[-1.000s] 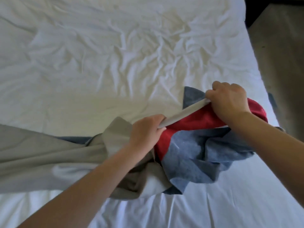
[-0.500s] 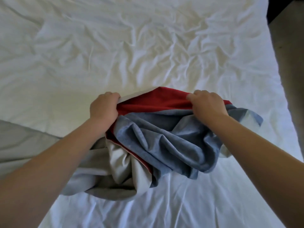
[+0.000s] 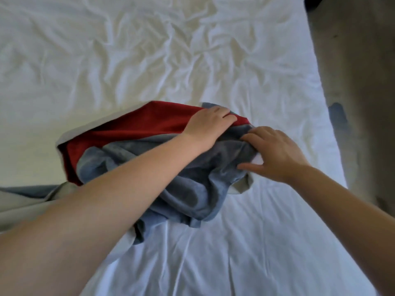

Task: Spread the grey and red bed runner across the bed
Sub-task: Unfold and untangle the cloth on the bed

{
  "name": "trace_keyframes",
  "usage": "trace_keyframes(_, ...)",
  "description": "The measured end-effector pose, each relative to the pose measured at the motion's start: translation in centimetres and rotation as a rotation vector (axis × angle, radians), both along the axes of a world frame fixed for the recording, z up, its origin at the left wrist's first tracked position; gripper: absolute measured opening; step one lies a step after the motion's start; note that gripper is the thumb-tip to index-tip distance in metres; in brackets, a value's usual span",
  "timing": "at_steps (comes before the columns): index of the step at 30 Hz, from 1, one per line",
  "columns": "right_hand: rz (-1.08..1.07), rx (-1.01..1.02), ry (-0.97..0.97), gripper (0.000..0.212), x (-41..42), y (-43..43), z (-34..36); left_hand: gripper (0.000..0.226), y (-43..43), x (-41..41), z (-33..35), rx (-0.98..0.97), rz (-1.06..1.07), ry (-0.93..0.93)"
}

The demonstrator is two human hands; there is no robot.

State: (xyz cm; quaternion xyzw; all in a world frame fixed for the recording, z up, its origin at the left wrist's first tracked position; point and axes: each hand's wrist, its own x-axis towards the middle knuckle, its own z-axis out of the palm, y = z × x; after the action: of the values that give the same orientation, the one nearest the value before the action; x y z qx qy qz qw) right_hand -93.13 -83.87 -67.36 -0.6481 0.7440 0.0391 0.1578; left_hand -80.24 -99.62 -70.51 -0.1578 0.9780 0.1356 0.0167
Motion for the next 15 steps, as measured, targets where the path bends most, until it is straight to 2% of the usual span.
trace_keyframes(1, 0.04, 0.0, 0.009, 0.056, -0.1, 0.8, -0.2, 0.05, -0.3, -1.0, -0.1, 0.008, -0.066, -0.045)
trace_keyframes(3, 0.082, -0.041, 0.027, 0.042, 0.0, 2.3, -1.0, 0.059, -0.2, -2.7, -0.4, 0.01, -0.19, -0.135)
trace_keyframes(4, 0.094, -0.086, 0.036, 0.029, 0.1, 2.9, -1.4, 0.056, 0.3, -3.3, -0.6, -0.018, -0.242, -0.168)
trace_keyframes(6, 0.102, -0.162, 0.031, 0.01, 0.4, 3.5, -2.0, 0.036, 1.4, -3.8, -1.1, -0.1, -0.318, -0.166)
trace_keyframes(8, 0.094, -0.225, 0.012, 0.011, 0.5, 3.7, -2.3, 0.02, 1.7, -3.7, -1.5, -0.171, -0.329, -0.116)
trace_keyframes(15, 0.009, -0.375, -0.005, 0.022, 1.3, 6.8, -0.9, 0.015, -0.6, -2.1, -0.2, -0.248, -0.33, -0.071)
